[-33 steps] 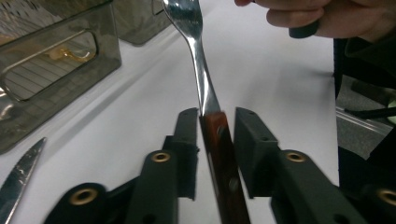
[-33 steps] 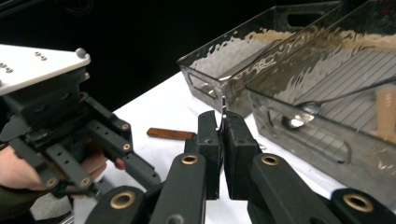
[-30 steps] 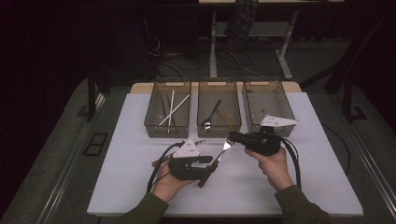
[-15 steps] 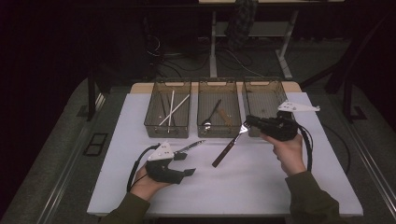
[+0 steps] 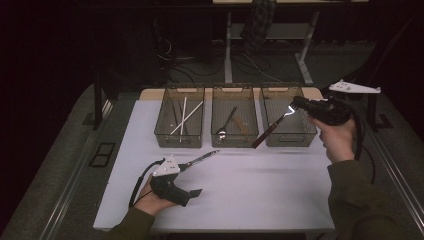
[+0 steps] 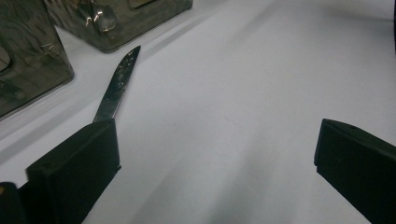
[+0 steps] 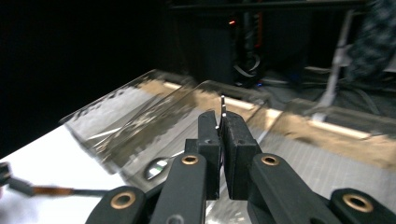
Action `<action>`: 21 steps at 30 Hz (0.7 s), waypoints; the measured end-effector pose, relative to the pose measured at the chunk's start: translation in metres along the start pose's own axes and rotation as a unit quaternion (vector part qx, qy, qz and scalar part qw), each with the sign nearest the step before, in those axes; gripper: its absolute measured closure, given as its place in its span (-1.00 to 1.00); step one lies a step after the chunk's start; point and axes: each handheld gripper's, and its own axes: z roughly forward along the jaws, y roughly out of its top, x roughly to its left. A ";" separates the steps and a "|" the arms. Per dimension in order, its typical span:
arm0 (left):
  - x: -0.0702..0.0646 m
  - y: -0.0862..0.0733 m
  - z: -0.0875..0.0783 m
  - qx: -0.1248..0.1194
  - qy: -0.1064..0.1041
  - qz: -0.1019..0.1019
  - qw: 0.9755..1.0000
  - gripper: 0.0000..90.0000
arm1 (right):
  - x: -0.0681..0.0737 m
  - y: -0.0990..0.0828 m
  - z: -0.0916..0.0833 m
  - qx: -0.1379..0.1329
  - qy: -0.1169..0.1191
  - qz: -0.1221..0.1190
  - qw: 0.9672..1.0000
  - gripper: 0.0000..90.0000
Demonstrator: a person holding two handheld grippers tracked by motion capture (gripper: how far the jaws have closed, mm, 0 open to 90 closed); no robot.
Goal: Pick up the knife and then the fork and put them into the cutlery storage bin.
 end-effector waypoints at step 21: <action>-0.002 -0.002 0.006 0.024 -0.008 0.001 1.000 -1.00 | -0.063 0.022 0.017 0.060 -0.117 -0.003 0.991 0.92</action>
